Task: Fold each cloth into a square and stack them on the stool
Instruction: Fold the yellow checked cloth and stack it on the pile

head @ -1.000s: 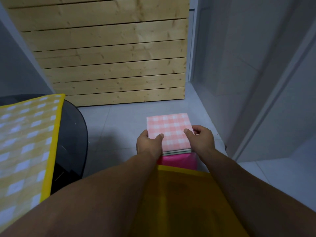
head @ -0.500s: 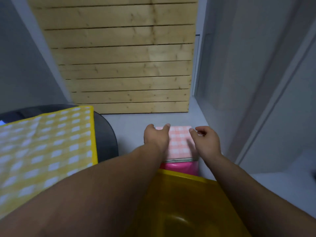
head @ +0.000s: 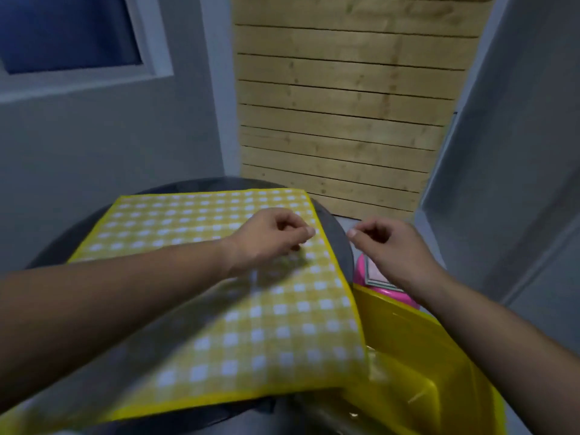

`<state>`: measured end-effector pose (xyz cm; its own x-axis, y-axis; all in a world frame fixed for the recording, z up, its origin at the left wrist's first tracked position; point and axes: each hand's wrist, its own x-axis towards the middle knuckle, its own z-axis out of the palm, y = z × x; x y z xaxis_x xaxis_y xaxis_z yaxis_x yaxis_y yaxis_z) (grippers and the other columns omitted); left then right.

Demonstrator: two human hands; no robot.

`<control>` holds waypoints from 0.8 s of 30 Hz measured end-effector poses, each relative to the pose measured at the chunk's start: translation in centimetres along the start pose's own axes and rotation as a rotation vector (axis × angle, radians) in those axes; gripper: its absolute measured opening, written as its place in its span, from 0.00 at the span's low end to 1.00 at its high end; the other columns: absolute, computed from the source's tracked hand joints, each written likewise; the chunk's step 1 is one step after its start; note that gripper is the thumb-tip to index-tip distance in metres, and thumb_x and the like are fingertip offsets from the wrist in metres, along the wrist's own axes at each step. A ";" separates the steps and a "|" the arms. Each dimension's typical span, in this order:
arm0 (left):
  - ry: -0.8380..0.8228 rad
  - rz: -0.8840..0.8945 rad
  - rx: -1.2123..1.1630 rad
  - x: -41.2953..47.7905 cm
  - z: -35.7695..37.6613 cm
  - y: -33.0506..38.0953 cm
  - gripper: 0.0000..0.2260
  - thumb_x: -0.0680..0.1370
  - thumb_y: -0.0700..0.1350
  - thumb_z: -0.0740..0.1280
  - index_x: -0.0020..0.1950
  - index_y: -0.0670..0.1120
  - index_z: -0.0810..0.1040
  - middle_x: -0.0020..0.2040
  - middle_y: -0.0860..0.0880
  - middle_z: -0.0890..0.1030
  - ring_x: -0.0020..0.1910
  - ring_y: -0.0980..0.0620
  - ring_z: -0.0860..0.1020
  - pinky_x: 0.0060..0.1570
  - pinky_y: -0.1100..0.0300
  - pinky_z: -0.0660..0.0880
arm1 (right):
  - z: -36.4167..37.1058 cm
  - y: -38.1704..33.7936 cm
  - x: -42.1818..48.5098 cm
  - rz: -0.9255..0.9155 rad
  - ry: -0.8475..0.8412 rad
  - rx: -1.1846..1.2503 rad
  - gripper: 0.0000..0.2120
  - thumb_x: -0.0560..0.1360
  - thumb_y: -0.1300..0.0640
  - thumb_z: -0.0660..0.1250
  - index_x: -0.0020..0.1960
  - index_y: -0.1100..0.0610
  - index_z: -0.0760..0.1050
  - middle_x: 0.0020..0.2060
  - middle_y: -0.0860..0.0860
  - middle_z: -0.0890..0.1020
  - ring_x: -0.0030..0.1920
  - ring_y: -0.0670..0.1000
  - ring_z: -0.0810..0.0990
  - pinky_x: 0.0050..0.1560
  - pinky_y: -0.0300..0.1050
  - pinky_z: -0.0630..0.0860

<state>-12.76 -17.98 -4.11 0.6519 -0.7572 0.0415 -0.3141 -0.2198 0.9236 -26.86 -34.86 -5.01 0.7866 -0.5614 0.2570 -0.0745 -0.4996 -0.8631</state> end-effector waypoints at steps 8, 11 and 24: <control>-0.098 0.063 0.611 -15.0 -11.2 -7.5 0.10 0.75 0.59 0.70 0.43 0.53 0.81 0.41 0.54 0.82 0.41 0.57 0.79 0.44 0.54 0.78 | 12.4 -6.4 -7.1 -0.130 -0.506 -0.161 0.04 0.71 0.50 0.75 0.41 0.50 0.82 0.38 0.41 0.83 0.41 0.38 0.80 0.45 0.37 0.76; -0.123 0.117 0.638 -17.5 -12.2 -9.1 0.10 0.74 0.61 0.71 0.44 0.56 0.81 0.43 0.56 0.78 0.43 0.57 0.77 0.45 0.54 0.76 | 15.3 -5.8 -9.2 -0.216 -0.616 -0.269 0.07 0.69 0.44 0.74 0.43 0.45 0.81 0.44 0.39 0.82 0.50 0.38 0.78 0.54 0.39 0.75; -0.124 0.112 0.465 -20.7 -12.3 -11.7 0.10 0.71 0.56 0.77 0.49 0.58 0.83 0.58 0.61 0.71 0.64 0.62 0.66 0.65 0.64 0.65 | 17.5 -5.7 -12.2 -0.234 -0.703 -0.353 0.12 0.65 0.40 0.77 0.45 0.41 0.80 0.64 0.33 0.68 0.70 0.38 0.60 0.72 0.46 0.62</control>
<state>-14.03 7.84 -11.07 0.5188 -0.8528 0.0589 -0.6705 -0.3632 0.6470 -25.28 -13.65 -10.85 0.9974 0.0690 -0.0203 0.0429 -0.7967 -0.6028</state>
